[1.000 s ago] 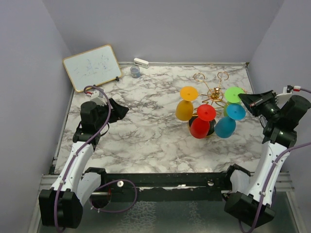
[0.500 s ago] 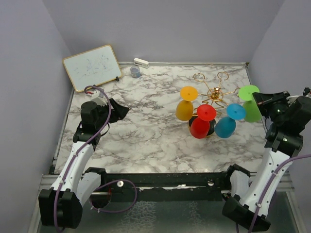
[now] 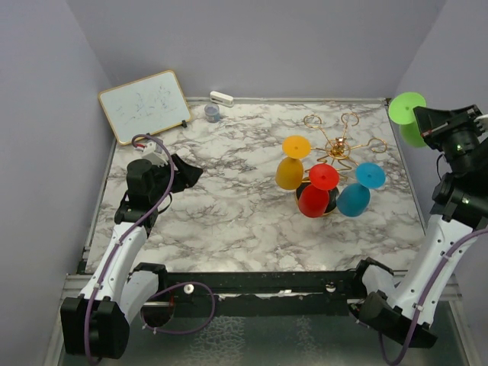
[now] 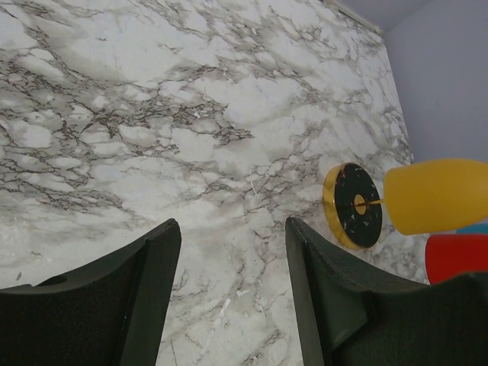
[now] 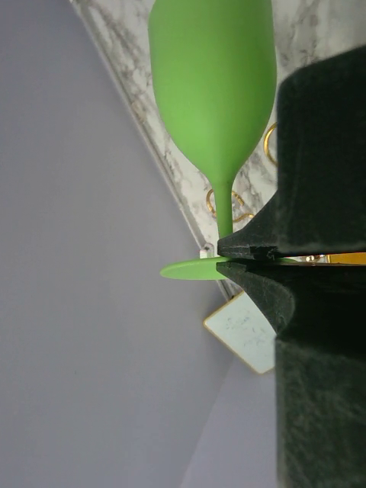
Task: Take the wine glass off the wine glass rack
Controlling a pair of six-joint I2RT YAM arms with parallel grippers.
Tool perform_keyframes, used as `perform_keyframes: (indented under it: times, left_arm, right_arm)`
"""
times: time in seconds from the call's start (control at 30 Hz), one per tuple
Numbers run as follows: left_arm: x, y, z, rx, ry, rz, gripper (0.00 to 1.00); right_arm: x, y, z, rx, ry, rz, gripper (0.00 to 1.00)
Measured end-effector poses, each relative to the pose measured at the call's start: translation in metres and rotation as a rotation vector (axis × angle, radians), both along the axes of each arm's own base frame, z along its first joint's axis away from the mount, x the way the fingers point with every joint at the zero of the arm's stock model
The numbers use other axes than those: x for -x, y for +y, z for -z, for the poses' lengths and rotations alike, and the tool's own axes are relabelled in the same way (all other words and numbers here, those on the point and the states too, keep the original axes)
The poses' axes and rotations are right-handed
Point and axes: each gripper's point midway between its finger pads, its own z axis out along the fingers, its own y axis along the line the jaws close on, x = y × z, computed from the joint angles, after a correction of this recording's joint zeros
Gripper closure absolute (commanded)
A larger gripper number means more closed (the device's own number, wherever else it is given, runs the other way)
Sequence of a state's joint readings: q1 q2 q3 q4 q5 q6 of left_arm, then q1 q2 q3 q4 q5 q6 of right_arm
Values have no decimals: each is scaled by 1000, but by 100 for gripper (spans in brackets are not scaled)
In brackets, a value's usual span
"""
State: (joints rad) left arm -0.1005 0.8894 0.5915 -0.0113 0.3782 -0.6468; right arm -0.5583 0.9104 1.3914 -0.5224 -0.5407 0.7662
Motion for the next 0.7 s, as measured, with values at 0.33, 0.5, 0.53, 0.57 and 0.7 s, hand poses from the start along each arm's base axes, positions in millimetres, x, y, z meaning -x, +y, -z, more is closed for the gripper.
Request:
perform_keyframes:
  times: [0.33, 0.5, 0.53, 0.57, 0.7]
  left_arm:
    - [1, 0, -1, 6, -3, -1, 41]
    - [3, 0, -6, 3, -23, 0, 40]
    - [3, 0, -7, 1, -28, 0, 40]
    - [3, 0, -8, 0, -32, 1, 40]
    - [6, 2, -13, -8, -52, -2, 37]
  right_arm:
    - [-27, 37, -69, 86, -177, -342, 99]
    - [-38, 70, -87, 108, -220, -499, 99]
    - [-39, 78, -90, 111, -229, -528, 99]
    - [-41, 87, -92, 113, -234, -563, 99]
    - [-49, 139, -92, 119, -250, -731, 99]
